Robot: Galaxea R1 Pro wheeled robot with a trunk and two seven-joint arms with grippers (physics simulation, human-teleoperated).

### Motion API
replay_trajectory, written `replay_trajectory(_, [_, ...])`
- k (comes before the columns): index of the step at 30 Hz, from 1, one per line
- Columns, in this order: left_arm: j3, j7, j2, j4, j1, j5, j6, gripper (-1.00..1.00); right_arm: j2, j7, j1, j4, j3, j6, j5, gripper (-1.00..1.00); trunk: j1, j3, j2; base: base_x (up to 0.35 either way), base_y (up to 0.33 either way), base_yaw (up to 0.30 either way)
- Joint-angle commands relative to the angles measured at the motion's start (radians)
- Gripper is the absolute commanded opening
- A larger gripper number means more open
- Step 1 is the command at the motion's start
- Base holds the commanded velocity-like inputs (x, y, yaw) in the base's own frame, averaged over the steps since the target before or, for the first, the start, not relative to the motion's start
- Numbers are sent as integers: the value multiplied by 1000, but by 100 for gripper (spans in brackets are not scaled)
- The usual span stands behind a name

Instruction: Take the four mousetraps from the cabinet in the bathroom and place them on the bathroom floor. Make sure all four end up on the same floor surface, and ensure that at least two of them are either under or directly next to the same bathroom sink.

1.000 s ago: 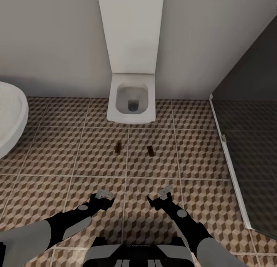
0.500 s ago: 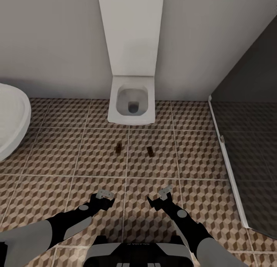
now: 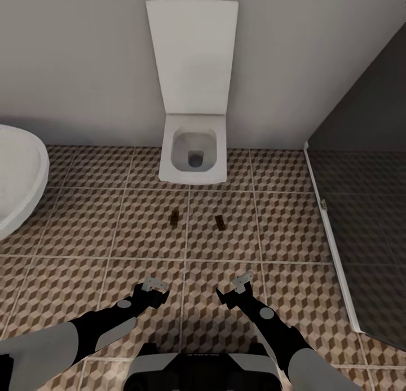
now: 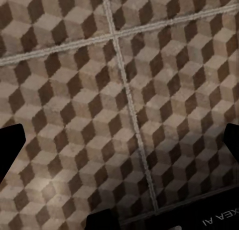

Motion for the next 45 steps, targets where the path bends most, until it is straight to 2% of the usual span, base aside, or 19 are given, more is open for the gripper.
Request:
replay_trajectory(1, [-8, 7, 1, -2, -2, 10, -7, 100, 0, 1, 0, 1, -2, -4, 10, 100, -4, 3, 7, 0, 0, 0])
replay_trajectory(17, [-10, 8, -1, -1, -2, 10, -7, 100, -3, 0, 0, 5, -2, -4, 10, 100, -65, 53, 119, 0, 0, 0])
replay_trajectory(27, [-12, 7, 1, 20, -2, 11, -6, 100, -11, 1, 0, 44, -3, -7, 10, 100, -104, 84, 189, 0, 0, 0])
replay_trajectory(32, [-13, 6, 2, 39, -2, 12, -7, 100, -37, 0, 0, 95, -3, -19, 11, 100, -123, 100, 224, 0, 0, 0])
replay_trajectory(36, [-14, 6, 2, 47, -2, 12, -7, 100, -68, -2, 0, 149, -3, -53, 10, 100, -138, 112, 252, 0, 0, 0])
replay_trajectory(45, [-23, 6, 1, 62, -1, 12, -7, 100, -96, -12, 1, 271, -3, -137, 10, 100, -173, 141, 315, 0, 0, 0])
